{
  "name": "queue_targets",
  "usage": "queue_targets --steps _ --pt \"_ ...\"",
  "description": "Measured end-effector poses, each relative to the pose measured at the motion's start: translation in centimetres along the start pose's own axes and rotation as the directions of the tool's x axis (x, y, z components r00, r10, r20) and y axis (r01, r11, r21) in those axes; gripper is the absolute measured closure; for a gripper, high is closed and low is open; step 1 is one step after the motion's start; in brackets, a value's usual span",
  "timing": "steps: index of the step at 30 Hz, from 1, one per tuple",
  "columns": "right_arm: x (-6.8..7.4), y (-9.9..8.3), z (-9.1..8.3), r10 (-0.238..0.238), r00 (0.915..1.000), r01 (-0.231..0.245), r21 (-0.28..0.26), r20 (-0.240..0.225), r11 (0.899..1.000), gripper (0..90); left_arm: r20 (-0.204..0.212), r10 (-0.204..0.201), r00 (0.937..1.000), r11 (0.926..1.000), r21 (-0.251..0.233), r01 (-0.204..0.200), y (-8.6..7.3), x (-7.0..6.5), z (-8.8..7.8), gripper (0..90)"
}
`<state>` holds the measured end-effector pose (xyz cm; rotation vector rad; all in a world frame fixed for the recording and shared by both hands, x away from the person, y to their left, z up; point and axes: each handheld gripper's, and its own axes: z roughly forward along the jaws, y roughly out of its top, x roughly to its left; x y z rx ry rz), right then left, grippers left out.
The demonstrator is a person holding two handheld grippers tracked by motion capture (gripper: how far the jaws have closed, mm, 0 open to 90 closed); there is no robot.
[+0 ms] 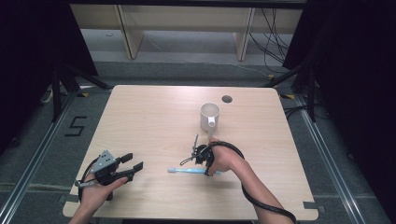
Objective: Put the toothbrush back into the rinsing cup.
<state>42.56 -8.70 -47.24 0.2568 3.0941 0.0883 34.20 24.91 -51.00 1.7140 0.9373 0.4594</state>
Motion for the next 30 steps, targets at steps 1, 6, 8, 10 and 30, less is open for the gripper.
queue_targets --steps 1,6,8,10,30 --pt "0.0 0.0 0.1 0.001 1.0000 -0.001 -0.008 0.002 1.000 62.6 0.000 0.000 1.0000 1.0000 -0.001 0.000 0.0 0.0 0.0 36.8" --pt "0.1 0.3 0.1 0.004 1.0000 -0.004 -0.004 -0.007 1.000 63.3 0.001 0.000 1.0000 1.0000 0.000 0.000 0.0 0.0 0.0 36.8" --pt "0.3 0.6 0.0 0.016 0.9999 -0.016 0.007 -0.004 1.000 63.9 0.000 -0.001 1.0000 1.0000 0.000 0.001 0.0 0.0 0.0 36.8" --pt "0.1 0.6 0.1 -0.011 0.9999 0.011 0.000 -0.007 1.000 64.6 0.001 0.000 1.0000 1.0000 0.001 0.000 0.0 0.0 0.0 36.8" --pt "0.4 1.4 0.1 -0.016 0.9998 0.016 0.002 0.008 1.000 69.8 -0.002 0.001 1.0000 1.0000 0.001 -0.001 0.0 0.1 -0.1 36.8"
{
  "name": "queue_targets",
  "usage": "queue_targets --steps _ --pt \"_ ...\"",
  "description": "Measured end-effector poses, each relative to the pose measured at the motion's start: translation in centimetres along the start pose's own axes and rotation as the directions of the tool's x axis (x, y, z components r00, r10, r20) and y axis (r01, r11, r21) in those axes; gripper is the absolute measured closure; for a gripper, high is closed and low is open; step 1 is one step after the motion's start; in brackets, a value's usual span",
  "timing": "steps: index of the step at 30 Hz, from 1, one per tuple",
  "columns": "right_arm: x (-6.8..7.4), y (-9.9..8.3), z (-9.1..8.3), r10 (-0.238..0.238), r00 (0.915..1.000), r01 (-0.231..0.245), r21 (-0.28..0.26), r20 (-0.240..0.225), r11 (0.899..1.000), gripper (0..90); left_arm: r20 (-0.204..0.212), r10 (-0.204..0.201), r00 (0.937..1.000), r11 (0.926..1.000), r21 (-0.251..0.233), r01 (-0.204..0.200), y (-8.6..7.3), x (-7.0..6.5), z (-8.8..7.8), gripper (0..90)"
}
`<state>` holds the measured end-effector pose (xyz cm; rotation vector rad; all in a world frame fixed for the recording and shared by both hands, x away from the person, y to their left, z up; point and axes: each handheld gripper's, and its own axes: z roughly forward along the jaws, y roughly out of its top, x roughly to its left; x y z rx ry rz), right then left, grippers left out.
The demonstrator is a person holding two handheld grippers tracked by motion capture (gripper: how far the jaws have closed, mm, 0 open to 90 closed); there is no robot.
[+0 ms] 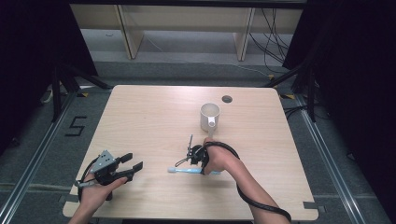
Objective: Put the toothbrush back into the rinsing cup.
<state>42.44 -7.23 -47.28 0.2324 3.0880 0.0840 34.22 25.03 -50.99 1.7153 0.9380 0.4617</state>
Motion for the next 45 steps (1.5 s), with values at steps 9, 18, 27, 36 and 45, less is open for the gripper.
queue_targets --steps 9,18,27,36,45 --pt "0.02 0.10 0.30 0.006 1.0000 -0.006 0.010 -0.006 1.000 70.7 0.000 -0.001 1.0000 1.0000 0.002 0.001 0.01 0.00 -0.02 36.7" --pt "-0.03 0.27 0.36 -0.007 0.9999 0.007 0.002 -0.008 1.000 72.8 0.000 -0.001 1.0000 1.0000 -0.002 0.001 0.00 0.03 -0.02 36.7" --pt "-0.30 0.26 0.34 0.015 0.9995 -0.015 0.006 -0.027 1.000 75.7 -0.001 0.001 1.0000 1.0000 0.001 -0.001 0.02 0.00 0.00 36.7" --pt "-0.07 0.71 0.36 0.006 0.9999 -0.005 0.036 -0.016 0.999 78.7 -0.001 0.001 1.0000 1.0000 0.001 -0.001 0.00 0.01 0.00 36.7" --pt "-0.07 0.78 0.35 0.001 0.9996 0.000 0.044 -0.028 0.999 79.2 -0.004 0.001 1.0000 1.0000 0.000 -0.001 0.01 0.02 -0.02 36.7"
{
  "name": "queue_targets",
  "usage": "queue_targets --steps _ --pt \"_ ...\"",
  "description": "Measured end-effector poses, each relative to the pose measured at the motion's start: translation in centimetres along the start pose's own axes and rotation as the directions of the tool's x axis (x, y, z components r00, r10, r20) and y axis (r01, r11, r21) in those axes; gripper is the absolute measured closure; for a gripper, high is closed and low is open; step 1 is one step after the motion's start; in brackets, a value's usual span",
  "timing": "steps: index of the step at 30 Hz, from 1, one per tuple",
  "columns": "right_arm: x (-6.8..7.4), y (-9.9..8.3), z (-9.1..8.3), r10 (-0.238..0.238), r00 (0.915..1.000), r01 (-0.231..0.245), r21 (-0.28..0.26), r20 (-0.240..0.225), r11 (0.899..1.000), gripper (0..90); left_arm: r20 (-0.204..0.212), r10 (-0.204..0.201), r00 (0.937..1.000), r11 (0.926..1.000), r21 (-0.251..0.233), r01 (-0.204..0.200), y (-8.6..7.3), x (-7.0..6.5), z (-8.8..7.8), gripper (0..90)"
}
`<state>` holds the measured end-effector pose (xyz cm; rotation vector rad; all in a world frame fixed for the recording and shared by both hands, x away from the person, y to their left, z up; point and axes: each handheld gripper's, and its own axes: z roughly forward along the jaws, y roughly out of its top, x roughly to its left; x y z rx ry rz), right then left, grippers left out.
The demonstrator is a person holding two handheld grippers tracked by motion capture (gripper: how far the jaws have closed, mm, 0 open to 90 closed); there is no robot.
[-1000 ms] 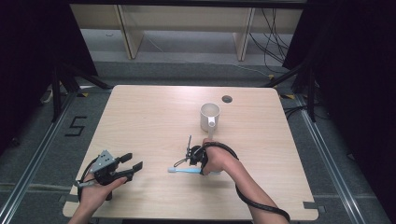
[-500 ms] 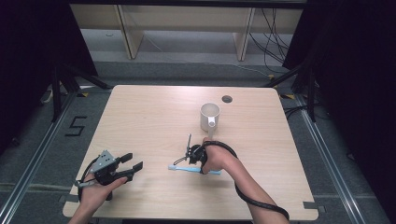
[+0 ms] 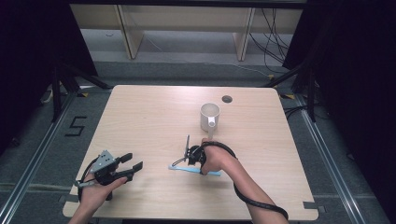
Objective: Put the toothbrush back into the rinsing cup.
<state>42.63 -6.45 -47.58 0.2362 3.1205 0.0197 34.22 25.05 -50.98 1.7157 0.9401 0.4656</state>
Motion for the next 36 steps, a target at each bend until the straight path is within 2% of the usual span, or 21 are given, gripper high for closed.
queue_targets --steps 5,6,7,12,13,15,16,17,19,20,21,22,24,25,26,27,29,33,36 --pt "0.0 0.0 0.0 -0.006 1.0000 0.006 -0.008 0.003 1.000 79.3 0.001 0.000 1.0000 1.0000 -0.003 0.000 0.0 0.0 0.0 36.7" --pt "0.1 -0.1 0.0 0.024 0.9997 -0.024 -0.009 -0.005 1.000 79.3 0.001 0.001 1.0000 1.0000 -0.002 -0.001 0.0 0.0 0.0 36.7" --pt "0.1 -0.2 0.0 0.025 0.9997 -0.025 -0.012 -0.005 1.000 79.3 0.001 0.000 1.0000 1.0000 -0.002 0.000 0.0 0.0 0.0 36.7" --pt "0.0 -0.3 0.0 0.004 1.0000 -0.004 -0.021 -0.006 1.000 79.3 0.001 0.000 1.0000 1.0000 -0.001 0.000 0.0 0.0 0.0 36.7" --pt "0.1 -0.3 -0.1 0.030 0.9995 -0.030 -0.017 -0.008 0.999 79.3 0.003 -0.002 1.0000 1.0000 -0.002 0.002 0.0 0.0 0.0 36.7" --pt "0.1 -0.4 0.0 0.023 0.9997 -0.023 -0.024 -0.011 0.999 79.3 0.003 -0.001 1.0000 1.0000 -0.003 0.001 0.0 0.0 0.1 36.7" --pt "-0.1 -0.4 0.0 -0.007 1.0000 0.007 -0.034 -0.007 0.999 79.3 0.000 0.002 1.0000 1.0000 0.002 -0.002 0.0 0.0 0.0 36.7" --pt "0.0 -0.5 0.0 0.016 0.9998 -0.017 -0.032 -0.006 0.999 79.3 0.000 0.002 1.0000 1.0000 0.002 -0.002 0.0 0.0 0.0 36.7" --pt "0.1 -0.7 0.0 0.033 0.9993 -0.034 -0.031 -0.018 0.999 79.3 0.002 -0.001 1.0000 1.0000 -0.003 0.001 -0.1 0.0 0.1 36.7" --pt "0.0 -0.8 0.2 0.014 0.9995 -0.016 -0.075 -0.030 0.997 79.3 0.000 -0.002 1.0000 1.0000 0.001 0.002 -0.1 0.0 0.0 36.8" --pt "0.0 -0.8 -0.1 0.017 0.9998 -0.017 -0.045 -0.003 0.999 79.3 0.001 -0.002 1.0000 1.0000 -0.002 0.002 -0.1 0.0 0.0 36.8" --pt "0.1 -0.9 -0.3 0.032 0.9995 -0.032 -0.046 -0.006 0.998 79.3 0.000 -0.001 1.0000 1.0000 -0.001 0.001 -0.1 0.0 0.0 36.8" --pt "0.0 -1.1 -0.4 0.014 0.9999 -0.014 -0.069 -0.002 0.998 79.3 0.001 -0.002 1.0000 1.0000 -0.003 0.002 -0.1 0.0 0.0 36.8" --pt "0.2 -1.1 -0.7 0.049 0.9988 -0.049 -0.056 0.001 0.997 79.3 0.000 -0.001 1.0000 1.0000 -0.003 0.001 -0.1 0.0 0.0 36.7" --pt "0.3 -1.2 -0.9 0.065 0.9979 -0.064 -0.060 0.006 0.996 79.3 -0.001 -0.001 1.0000 1.0000 -0.002 0.001 -0.1 0.0 0.0 36.7" --pt "0.1 -1.3 -0.9 0.032 0.9995 -0.031 -0.083 0.007 0.996 79.3 -0.001 0.002 1.0000 1.0000 0.000 -0.002 -0.1 0.0 0.0 36.8" --pt "0.3 -1.5 -1.4 0.056 0.9982 -0.053 -0.097 0.021 0.994 79.3 0.000 0.001 1.0000 1.0000 0.000 -0.001 -0.1 -0.1 0.1 36.8" --pt "0.3 -2.1 -1.7 0.045 0.9987 -0.041 -0.136 0.024 0.990 79.3 0.002 0.000 1.0000 1.0000 -0.002 0.000 -0.1 -0.1 0.1 36.7" --pt "0.6 -2.7 -2.2 0.065 0.9969 -0.057 -0.167 0.045 0.984 79.3 0.009 -0.002 1.0000 1.0000 -0.007 0.002 -0.1 -0.1 0.2 36.8"
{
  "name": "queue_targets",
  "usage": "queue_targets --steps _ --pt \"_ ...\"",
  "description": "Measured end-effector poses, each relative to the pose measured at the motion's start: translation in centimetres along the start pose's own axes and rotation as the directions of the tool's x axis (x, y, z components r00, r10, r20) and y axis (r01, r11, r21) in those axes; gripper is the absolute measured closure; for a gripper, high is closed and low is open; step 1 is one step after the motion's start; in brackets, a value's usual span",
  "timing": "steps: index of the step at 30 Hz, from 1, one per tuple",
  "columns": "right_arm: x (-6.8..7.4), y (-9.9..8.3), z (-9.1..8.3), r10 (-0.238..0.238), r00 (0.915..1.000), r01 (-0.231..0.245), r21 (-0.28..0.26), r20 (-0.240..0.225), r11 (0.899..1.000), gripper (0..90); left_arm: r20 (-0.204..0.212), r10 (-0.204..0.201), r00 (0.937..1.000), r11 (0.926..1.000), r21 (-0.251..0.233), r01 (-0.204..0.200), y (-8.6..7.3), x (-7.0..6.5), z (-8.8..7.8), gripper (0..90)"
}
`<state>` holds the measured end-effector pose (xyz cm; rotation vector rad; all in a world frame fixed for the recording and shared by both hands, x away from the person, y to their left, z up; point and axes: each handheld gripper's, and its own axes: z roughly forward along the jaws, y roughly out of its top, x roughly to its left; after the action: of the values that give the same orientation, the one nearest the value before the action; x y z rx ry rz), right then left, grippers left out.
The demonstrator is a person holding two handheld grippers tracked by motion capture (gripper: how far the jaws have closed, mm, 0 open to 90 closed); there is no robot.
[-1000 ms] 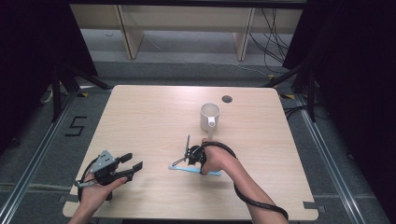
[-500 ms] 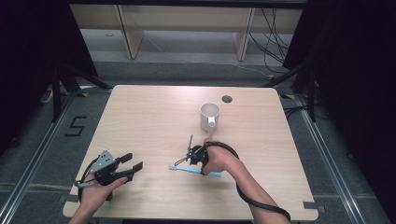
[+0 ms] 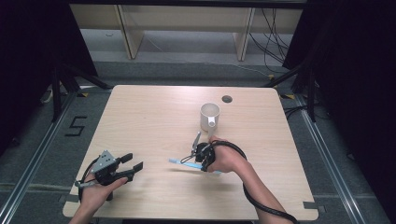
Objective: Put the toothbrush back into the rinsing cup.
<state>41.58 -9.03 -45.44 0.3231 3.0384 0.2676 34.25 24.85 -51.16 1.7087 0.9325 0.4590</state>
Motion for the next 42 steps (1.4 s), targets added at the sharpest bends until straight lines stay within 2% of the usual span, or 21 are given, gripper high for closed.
queue_targets --steps 5,6,9,10,12,14,15,19,20,21,24,27,28,29,30,33,34,37,38,41,42 --pt "0.0 -0.6 -0.4 -0.013 0.9998 0.013 -0.046 0.014 0.999 79.3 -0.008 0.000 1.0000 1.0000 0.009 0.000 0.0 -0.1 -0.1 36.7" --pt "0.1 -0.8 -0.8 -0.001 0.9997 0.003 -0.079 0.024 0.997 79.3 0.000 0.001 1.0000 1.0000 0.001 -0.001 0.0 0.0 0.0 36.7" --pt "0.4 -1.1 -1.3 0.016 0.9992 -0.013 -0.097 0.037 0.995 79.3 -0.003 -0.001 1.0000 1.0000 0.001 0.001 0.0 0.0 0.0 36.7" --pt "0.6 -1.2 -1.5 0.050 0.9981 -0.046 -0.118 0.037 0.992 79.3 -0.002 -0.001 1.0000 1.0000 0.000 0.001 0.0 0.0 0.0 36.8" --pt "0.5 -1.7 -2.0 0.027 0.9984 -0.019 -0.163 0.049 0.986 79.3 0.001 0.001 1.0000 1.0000 0.001 -0.001 0.0 0.0 0.0 36.8" --pt "0.5 -1.9 -2.2 0.038 0.9977 -0.029 -0.164 0.056 0.986 79.3 0.001 0.001 1.0000 1.0000 0.001 -0.001 0.0 -0.1 0.0 36.8" --pt "0.6 -2.0 -2.3 0.038 0.9988 -0.030 -0.199 0.032 0.980 79.3 0.001 0.002 1.0000 1.0000 0.001 -0.002 0.0 -0.1 0.0 36.7" --pt "0.5 -2.5 -2.6 0.042 0.9969 -0.024 -0.245 0.067 0.969 79.3 -0.009 0.001 1.0000 0.9999 0.010 -0.001 0.0 -0.1 -0.1 36.8" --pt "0.5 -2.7 -2.7 0.044 0.9959 -0.021 -0.271 0.078 0.962 79.3 -0.008 0.001 1.0000 1.0000 0.009 0.000 0.0 -0.1 0.0 36.8" --pt "0.5 -2.7 -2.7 0.044 0.9959 -0.021 -0.271 0.078 0.962 79.3 -0.008 0.000 1.0000 1.0000 0.009 0.000 0.0 -0.1 0.0 36.8" --pt "0.6 -3.2 -2.7 0.074 0.9940 -0.045 -0.312 0.081 0.949 79.3 -0.007 0.001 1.0000 1.0000 0.009 -0.001 0.0 -0.1 0.0 36.7" --pt "0.5 -3.7 -2.6 0.078 0.9919 -0.037 -0.357 0.101 0.933 79.3 -0.008 -0.001 1.0000 1.0000 0.008 0.001 0.0 -0.1 0.0 36.7" --pt "0.5 -4.0 -2.6 0.101 0.9901 -0.056 -0.381 0.098 0.923 79.3 -0.008 -0.002 1.0000 1.0000 0.007 0.002 0.0 -0.1 0.0 36.7" --pt "0.5 -4.0 -2.6 0.101 0.9901 -0.056 -0.381 0.098 0.923 79.3 -0.008 -0.002 1.0000 1.0000 0.007 0.002 0.0 -0.1 0.0 36.7" --pt "0.6 -4.3 -2.7 0.122 0.9870 -0.069 -0.407 0.105 0.911 79.3 -0.007 0.001 1.0000 1.0000 0.009 -0.001 0.0 -0.1 0.0 36.8" --pt "0.6 -4.5 -2.7 0.127 0.9849 -0.067 -0.420 0.117 0.905 79.3 -0.006 0.001 1.0000 0.9999 0.014 -0.001 0.0 -0.2 0.0 36.8" --pt "0.7 -4.7 -2.6 0.153 0.9816 -0.089 -0.434 0.115 0.896 79.3 -0.005 0.001 1.0000 0.9999 0.015 -0.001 0.0 -0.2 0.1 36.7" --pt "0.6 -4.9 -2.6 0.149 0.9819 -0.081 -0.451 0.117 0.889 79.3 0.005 0.001 1.0000 1.0000 0.003 -0.001 0.0 -0.2 0.2 36.8" --pt "0.6 -5.0 -2.7 0.161 0.9788 -0.084 -0.467 0.127 0.881 79.3 0.006 0.001 1.0000 1.0000 0.005 -0.001 0.0 -0.2 0.2 36.7" --pt "0.6 -5.1 -2.7 0.168 0.9791 -0.094 -0.480 0.115 0.873 79.3 0.006 0.002 1.0000 1.0000 0.005 -0.002 0.0 -0.3 0.2 36.7" --pt "0.5 -5.3 -2.7 0.173 0.9783 -0.094 -0.498 0.115 0.862 79.3 0.006 0.000 1.0000 1.0000 0.005 0.000 0.0 -0.2 0.3 36.8"
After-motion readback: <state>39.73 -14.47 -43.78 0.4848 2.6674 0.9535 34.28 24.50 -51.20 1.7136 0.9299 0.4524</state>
